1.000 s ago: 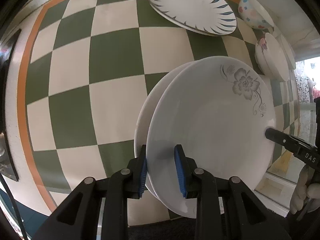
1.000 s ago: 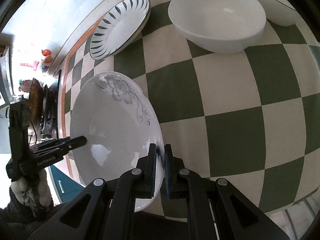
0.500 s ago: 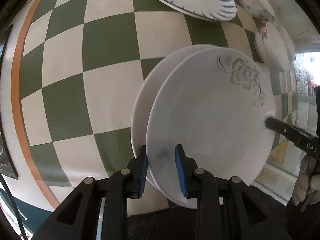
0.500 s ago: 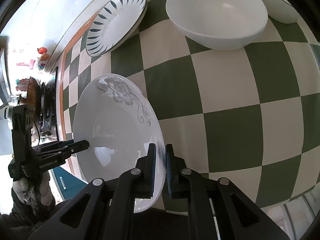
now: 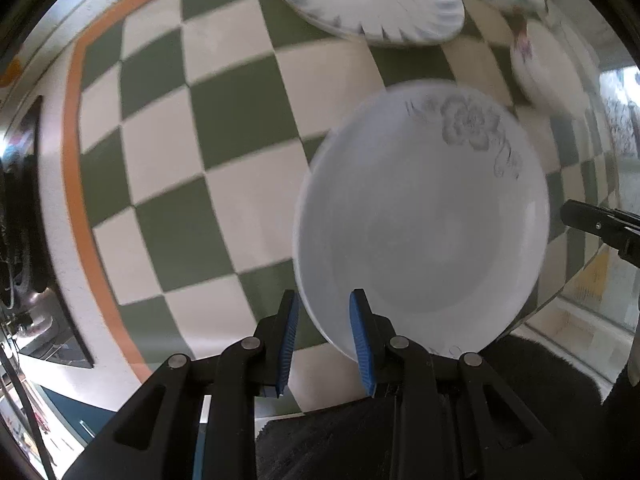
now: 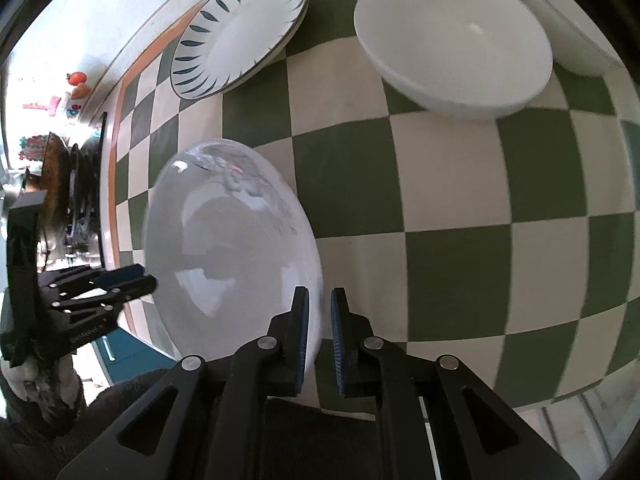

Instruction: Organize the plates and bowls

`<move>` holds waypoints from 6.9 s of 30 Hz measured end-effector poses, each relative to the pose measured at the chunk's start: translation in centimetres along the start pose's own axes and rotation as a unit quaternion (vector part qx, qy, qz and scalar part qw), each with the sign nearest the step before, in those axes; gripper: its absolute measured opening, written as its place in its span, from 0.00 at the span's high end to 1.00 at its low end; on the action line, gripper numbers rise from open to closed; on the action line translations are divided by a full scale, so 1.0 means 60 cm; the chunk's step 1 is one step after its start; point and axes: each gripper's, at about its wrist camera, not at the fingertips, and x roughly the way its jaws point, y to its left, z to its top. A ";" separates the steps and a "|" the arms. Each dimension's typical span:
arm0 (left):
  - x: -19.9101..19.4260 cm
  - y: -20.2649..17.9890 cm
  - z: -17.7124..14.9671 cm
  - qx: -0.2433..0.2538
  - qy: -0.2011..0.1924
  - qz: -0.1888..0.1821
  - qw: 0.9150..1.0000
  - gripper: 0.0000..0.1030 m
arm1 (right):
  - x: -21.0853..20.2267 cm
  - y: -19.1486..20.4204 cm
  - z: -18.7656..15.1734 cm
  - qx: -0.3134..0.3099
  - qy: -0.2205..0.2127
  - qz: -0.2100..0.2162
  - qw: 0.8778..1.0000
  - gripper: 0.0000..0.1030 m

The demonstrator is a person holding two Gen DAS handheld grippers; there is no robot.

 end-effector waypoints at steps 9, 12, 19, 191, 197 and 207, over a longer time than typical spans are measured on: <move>-0.075 0.078 0.160 -0.060 -0.079 -0.026 0.995 0.76 | -0.106 0.035 0.117 0.004 -0.081 0.026 0.996 0.80; -0.064 0.093 0.216 -0.080 -0.083 -0.048 0.992 0.76 | -0.107 0.036 0.192 0.012 -0.098 0.018 0.995 0.79; -0.004 0.099 0.306 -0.096 -0.059 -0.072 0.991 0.76 | -0.061 0.018 0.324 0.040 -0.084 0.008 0.996 0.79; -0.198 -0.232 0.036 -0.090 -0.237 -0.033 0.967 0.12 | -0.312 -0.136 -0.081 0.064 -0.236 -0.013 0.970 0.14; -0.114 -0.259 0.168 -0.097 -0.168 -0.031 0.981 0.12 | -0.222 -0.228 0.060 0.077 -0.155 0.003 0.985 0.20; -0.012 -0.284 0.268 -0.086 -0.080 -0.039 0.992 0.74 | -0.104 -0.253 0.188 0.053 -0.071 0.013 0.996 0.52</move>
